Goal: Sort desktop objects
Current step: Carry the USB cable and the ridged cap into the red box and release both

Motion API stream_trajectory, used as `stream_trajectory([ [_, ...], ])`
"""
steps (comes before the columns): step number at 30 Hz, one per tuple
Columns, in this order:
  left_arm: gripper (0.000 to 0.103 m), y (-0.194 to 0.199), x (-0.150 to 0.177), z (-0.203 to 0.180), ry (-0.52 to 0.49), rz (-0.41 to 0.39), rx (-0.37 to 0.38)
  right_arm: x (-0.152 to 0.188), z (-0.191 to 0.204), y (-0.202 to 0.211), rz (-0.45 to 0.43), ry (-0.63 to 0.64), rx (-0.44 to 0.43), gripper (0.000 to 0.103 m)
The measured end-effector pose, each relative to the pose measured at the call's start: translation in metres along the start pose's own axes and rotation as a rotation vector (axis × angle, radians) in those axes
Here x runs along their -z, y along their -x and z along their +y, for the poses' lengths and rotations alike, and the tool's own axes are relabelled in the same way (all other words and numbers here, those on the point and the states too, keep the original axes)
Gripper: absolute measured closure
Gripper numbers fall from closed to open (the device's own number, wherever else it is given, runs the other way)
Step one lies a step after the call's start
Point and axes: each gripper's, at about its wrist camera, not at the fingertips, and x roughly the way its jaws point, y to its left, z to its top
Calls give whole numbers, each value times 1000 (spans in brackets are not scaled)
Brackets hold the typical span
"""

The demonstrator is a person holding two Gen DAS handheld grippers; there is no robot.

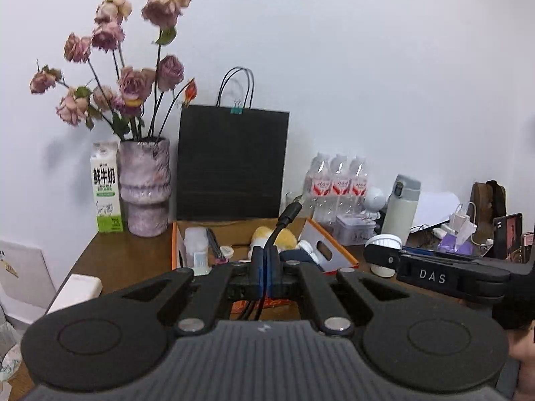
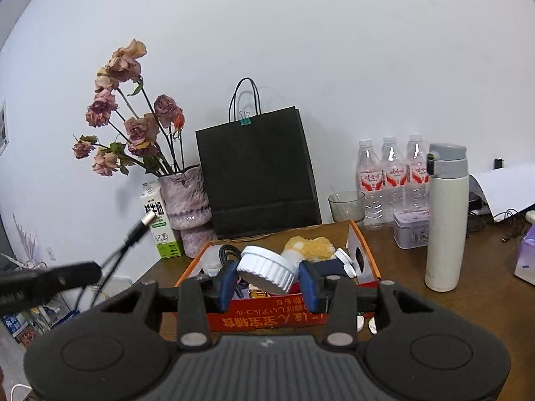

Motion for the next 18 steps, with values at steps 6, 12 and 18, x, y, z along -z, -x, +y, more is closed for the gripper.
stream_trajectory([
  [6,101,1,-2,-11,-8,-6,9,-2,-7,8,-19,-14,9,64],
  [12,101,-29,-25,-8,4,6,30,-10,-24,-11,-8,-37,23,64],
  [18,101,-121,-67,1,50,102,25,-51,-80,-62,2,-169,-10,64],
])
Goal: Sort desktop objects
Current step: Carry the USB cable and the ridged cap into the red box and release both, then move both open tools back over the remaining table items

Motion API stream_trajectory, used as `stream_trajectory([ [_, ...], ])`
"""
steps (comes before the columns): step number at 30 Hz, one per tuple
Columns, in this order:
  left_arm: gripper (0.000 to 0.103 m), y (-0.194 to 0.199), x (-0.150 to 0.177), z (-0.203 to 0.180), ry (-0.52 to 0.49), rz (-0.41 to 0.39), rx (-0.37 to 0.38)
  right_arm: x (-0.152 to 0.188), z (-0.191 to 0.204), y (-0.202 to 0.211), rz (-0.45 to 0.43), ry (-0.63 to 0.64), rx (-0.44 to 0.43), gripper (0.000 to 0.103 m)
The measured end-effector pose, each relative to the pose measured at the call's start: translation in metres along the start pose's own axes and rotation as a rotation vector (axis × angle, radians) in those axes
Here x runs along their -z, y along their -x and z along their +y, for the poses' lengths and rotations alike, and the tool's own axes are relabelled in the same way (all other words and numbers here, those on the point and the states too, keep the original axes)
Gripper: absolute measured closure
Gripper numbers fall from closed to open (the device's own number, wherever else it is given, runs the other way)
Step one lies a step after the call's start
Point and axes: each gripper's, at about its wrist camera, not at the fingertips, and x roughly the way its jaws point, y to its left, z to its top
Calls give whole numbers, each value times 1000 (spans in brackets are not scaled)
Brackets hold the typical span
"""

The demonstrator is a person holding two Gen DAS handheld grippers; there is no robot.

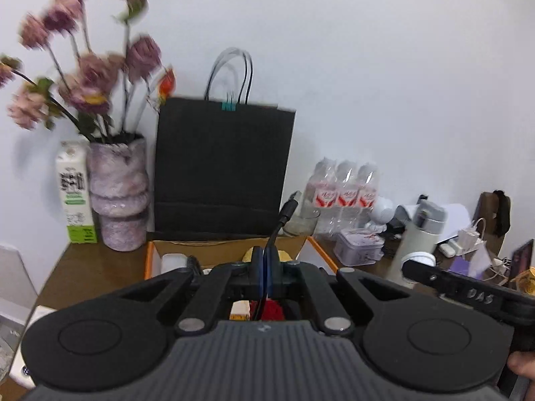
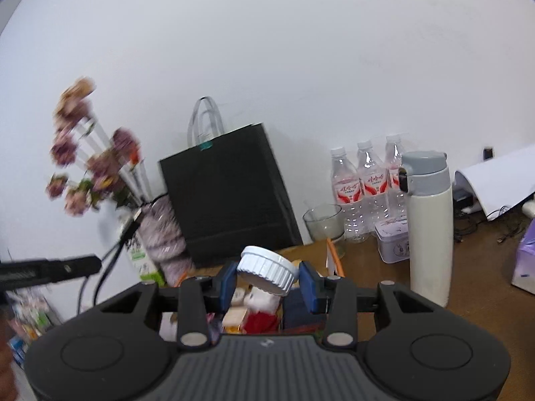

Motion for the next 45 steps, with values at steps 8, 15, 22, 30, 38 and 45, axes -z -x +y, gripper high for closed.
stream_trajectory([
  [8,100,-154,0,34,39,239,-112,3,-19,-129,222,-19,-8,64],
  [15,56,-155,30,38,-9,203,-135,35,6,-169,249,85,29,45],
  [22,35,-75,16,27,12,96,-141,39,10,-109,138,34,47,27],
  [30,26,11,68,13,-2,30,-163,72,30,-58,120,70,112,24],
  [38,25,36,135,21,14,148,-188,127,36,-31,171,145,137,21],
  [45,25,45,160,30,26,185,-217,154,33,-18,143,175,78,21],
])
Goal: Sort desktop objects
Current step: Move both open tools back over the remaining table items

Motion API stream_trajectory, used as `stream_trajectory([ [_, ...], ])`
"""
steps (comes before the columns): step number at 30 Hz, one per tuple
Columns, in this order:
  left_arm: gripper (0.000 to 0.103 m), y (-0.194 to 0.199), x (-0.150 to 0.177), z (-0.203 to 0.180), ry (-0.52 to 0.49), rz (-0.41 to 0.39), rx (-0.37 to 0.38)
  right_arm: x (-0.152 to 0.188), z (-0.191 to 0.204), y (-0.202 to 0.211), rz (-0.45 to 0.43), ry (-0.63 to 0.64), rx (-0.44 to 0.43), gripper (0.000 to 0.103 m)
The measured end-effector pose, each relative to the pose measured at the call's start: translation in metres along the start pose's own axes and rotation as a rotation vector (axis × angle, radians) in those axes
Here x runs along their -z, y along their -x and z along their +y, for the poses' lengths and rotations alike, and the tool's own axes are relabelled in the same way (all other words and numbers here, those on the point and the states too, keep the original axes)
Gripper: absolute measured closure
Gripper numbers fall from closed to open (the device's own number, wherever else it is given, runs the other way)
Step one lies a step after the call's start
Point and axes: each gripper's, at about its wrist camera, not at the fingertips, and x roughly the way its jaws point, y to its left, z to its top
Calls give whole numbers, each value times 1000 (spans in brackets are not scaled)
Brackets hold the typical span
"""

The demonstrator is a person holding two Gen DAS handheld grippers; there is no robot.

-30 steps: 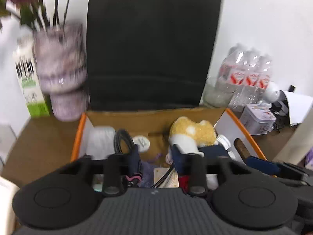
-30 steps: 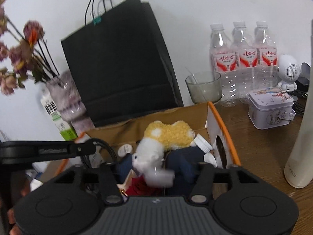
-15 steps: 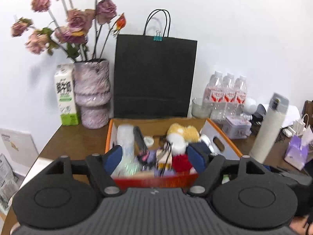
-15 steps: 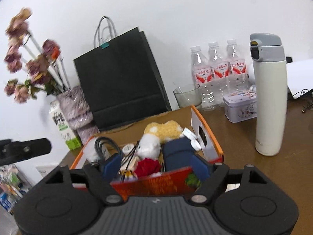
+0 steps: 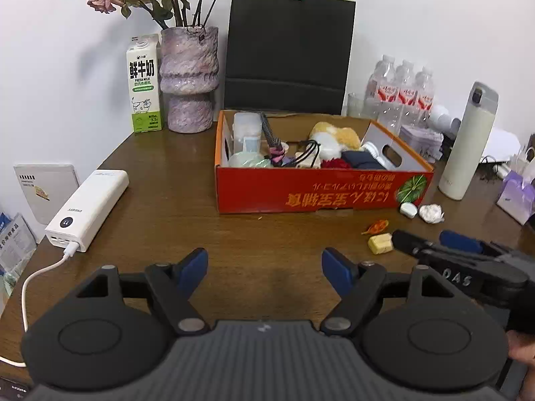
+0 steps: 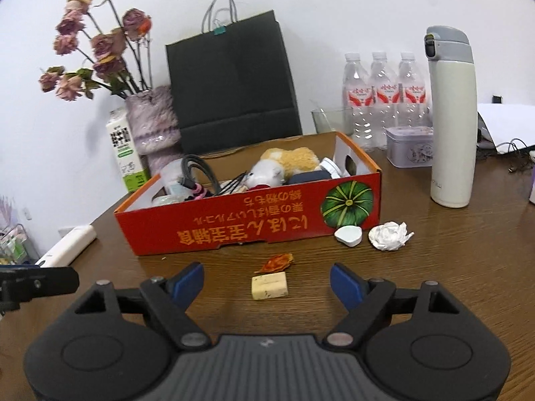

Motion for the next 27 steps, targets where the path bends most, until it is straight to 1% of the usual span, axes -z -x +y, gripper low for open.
stream_trajectory([
  [3,25,-5,4,-1,-14,9,-10,-4,-3,2,-8,-3,23,21],
  [6,24,-10,7,-4,-22,11,31,-7,-16,3,-2,-9,49,21],
  [8,22,-15,9,-10,-45,8,58,-10,-36,1,26,-34,82,21],
  [10,22,-22,11,-18,-63,12,82,-15,-59,-1,60,-88,111,21],
  [12,22,-31,11,-28,-86,25,117,-21,-84,-5,85,-157,119,22],
  [14,22,-41,9,-42,-117,32,156,-28,-103,-10,100,-195,118,25],
  [16,22,-52,7,-57,-146,24,177,-33,-117,-15,108,-226,124,27],
  [18,22,-62,4,-70,-164,20,198,-37,-124,-20,103,-235,138,29],
  [20,22,-73,0,-80,-169,36,217,-38,-127,-27,110,-234,151,30],
  [22,22,-81,-3,-88,-171,46,229,-37,-123,-33,116,-211,165,30],
  [27,22,-94,-6,-102,-175,51,239,-30,-113,-49,162,-140,200,32],
])
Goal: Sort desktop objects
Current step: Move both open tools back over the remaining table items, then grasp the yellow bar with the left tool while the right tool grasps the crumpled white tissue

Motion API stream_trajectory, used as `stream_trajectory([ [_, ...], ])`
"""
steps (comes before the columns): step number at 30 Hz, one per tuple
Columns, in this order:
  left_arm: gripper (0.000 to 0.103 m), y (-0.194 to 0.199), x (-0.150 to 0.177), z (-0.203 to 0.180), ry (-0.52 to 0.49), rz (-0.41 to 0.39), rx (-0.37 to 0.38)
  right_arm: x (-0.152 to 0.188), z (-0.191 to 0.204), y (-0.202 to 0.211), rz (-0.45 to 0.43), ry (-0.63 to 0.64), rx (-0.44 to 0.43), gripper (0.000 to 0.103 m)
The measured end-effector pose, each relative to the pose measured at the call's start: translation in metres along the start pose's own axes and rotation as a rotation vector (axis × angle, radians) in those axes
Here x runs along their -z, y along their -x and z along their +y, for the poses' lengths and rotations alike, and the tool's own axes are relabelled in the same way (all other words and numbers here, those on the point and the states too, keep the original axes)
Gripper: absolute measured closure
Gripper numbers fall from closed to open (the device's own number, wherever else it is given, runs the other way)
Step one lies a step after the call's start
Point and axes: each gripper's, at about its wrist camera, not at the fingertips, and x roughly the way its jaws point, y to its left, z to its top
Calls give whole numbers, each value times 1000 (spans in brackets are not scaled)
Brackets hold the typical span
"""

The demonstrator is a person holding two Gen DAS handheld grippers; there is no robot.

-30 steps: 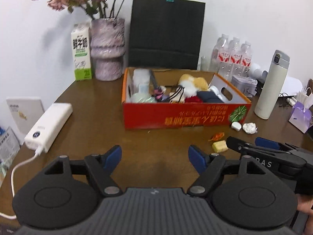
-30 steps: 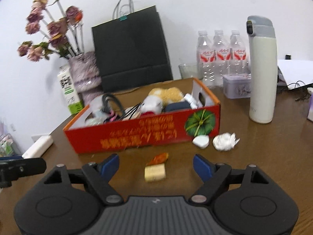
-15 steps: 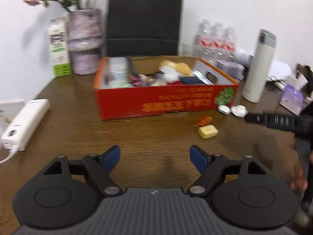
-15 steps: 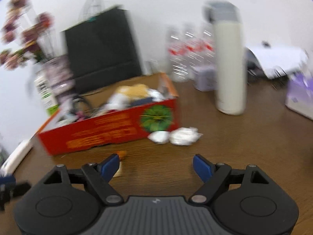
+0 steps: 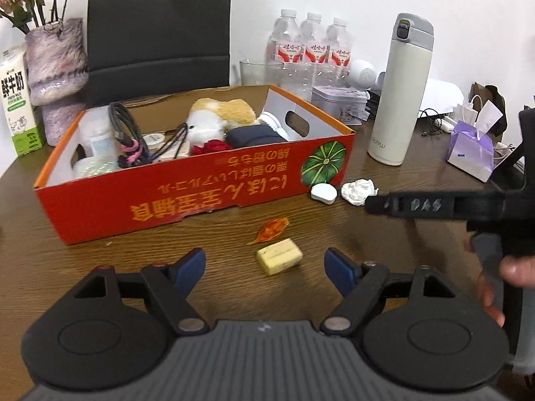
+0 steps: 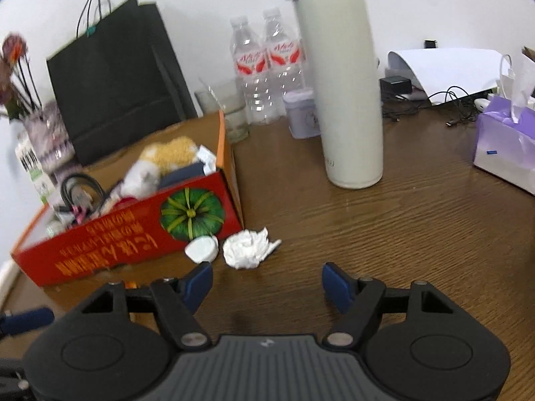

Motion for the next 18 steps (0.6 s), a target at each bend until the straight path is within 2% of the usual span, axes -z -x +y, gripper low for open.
stream_trajectory([
  [3,22,-11,1,-5,15,11,5,2,5,-6,0,51,23,36],
  [6,22,-22,3,-10,28,17,11,4,7,-8,-11,108,52,47],
  [7,22,-25,3,-13,33,18,10,4,6,-7,-12,119,52,57],
  [8,22,-28,3,-15,35,15,8,3,6,-7,-13,131,49,74],
  [9,22,-31,3,-17,38,7,-2,3,3,-6,-11,132,43,84],
  [10,22,-34,3,-18,48,5,-20,2,-1,-6,-5,113,25,98],
  [11,25,-39,2,-19,66,14,-37,0,-9,-5,8,61,-31,99],
  [12,26,-42,1,-18,84,21,-47,-2,-21,-3,18,-25,-130,99],
  [13,34,-42,0,-19,93,12,-52,-4,-29,0,13,-80,-188,99],
  [14,50,-42,0,-19,95,8,-48,-5,-36,5,-5,-120,-223,98],
  [16,68,-40,1,-23,59,6,-72,-8,-46,12,-43,-154,-221,92],
  [18,69,-36,3,-24,32,8,-71,-8,-54,13,-48,-178,-165,88],
])
